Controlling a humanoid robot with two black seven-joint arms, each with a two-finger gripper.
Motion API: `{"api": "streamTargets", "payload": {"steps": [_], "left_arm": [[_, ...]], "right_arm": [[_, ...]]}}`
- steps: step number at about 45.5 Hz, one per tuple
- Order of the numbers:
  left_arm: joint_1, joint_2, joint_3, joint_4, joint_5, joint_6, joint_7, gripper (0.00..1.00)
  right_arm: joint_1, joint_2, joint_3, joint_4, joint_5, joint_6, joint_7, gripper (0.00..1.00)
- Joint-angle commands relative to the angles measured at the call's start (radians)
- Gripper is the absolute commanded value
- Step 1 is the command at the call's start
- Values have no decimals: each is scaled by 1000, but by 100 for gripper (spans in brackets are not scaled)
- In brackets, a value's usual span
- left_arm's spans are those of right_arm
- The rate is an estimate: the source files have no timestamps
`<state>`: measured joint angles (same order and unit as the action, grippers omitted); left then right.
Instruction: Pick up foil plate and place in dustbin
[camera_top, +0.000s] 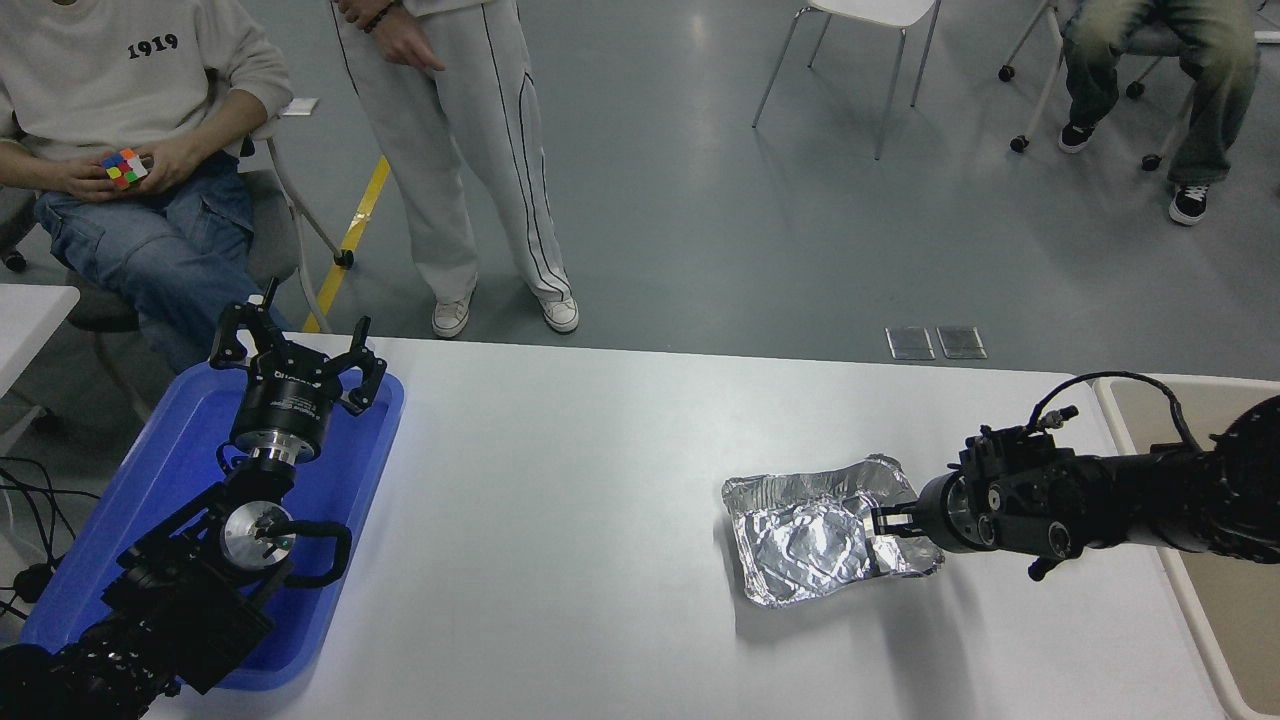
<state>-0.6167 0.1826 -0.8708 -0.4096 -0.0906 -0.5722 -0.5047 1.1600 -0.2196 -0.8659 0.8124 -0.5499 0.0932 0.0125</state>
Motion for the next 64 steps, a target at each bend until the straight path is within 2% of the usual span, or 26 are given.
{"api": "streamTargets", "payload": {"steps": [1,21,45,49,57,64], "left_arm": [[0,0,-1,0,0,0,0,100],[0,0,-1,0,2,0,0,100],[0,1,1,-2,0,0,0,100],[0,0,1,0,0,0,0,100],[0,0,-1,-2,0,0,0,100],[0,1,-1,0,0,0,0,100]], "right_arm": [[-2,-4,27,4,5,0,0,0],[24,-33,33,74,7,8,0,0],[527,-274,-205,597,7,28,4,0],[613,-297,-232,643,7,101,3,0],[768,-300,-259,651,10,402,4,0],[865,-313,-259,656,10,542,4,0]]}}
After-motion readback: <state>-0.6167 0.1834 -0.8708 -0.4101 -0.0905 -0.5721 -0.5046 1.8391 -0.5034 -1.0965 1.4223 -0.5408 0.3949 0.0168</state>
